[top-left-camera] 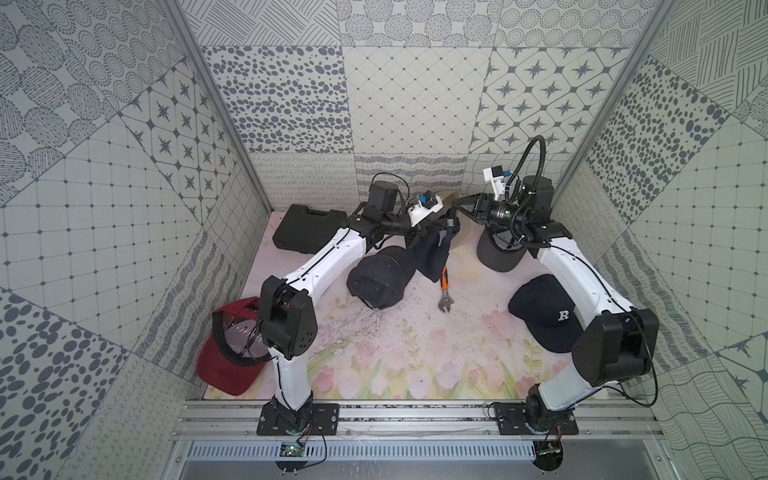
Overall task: Open the adjustable buckle of the baseball cap
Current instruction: Open the adjustable buckle on the baseball cap.
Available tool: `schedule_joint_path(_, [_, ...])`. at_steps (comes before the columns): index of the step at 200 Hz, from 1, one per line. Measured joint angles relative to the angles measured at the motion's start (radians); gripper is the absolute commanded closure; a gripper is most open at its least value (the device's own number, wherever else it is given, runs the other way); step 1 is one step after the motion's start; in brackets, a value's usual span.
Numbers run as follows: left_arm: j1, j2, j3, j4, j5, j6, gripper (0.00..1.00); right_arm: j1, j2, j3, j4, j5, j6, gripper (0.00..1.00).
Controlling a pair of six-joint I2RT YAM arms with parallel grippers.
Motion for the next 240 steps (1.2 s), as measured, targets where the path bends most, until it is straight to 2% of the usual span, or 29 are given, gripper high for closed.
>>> schedule_joint_path(37, [-0.006, 0.0, 0.002, 0.0, -0.001, 0.013, 1.0, 0.01, 0.001, 0.0, 0.002, -0.023, 0.003, 1.0])
schedule_joint_path(91, [-0.006, 0.042, 0.063, -0.023, -0.029, 0.0, 1.0, 0.018, -0.011, -0.002, 0.025, -0.065, -0.059, 1.0])
schedule_joint_path(163, [-0.029, 0.129, 0.206, -0.063, -0.105, -0.146, 1.0, 0.06, -0.045, -0.018, -0.014, -0.192, -0.256, 1.0])
schedule_joint_path(240, [-0.041, 0.212, 0.381, -0.217, -0.131, -0.229, 1.0, 0.06, -0.064, -0.018, -0.107, -0.169, -0.382, 1.0])
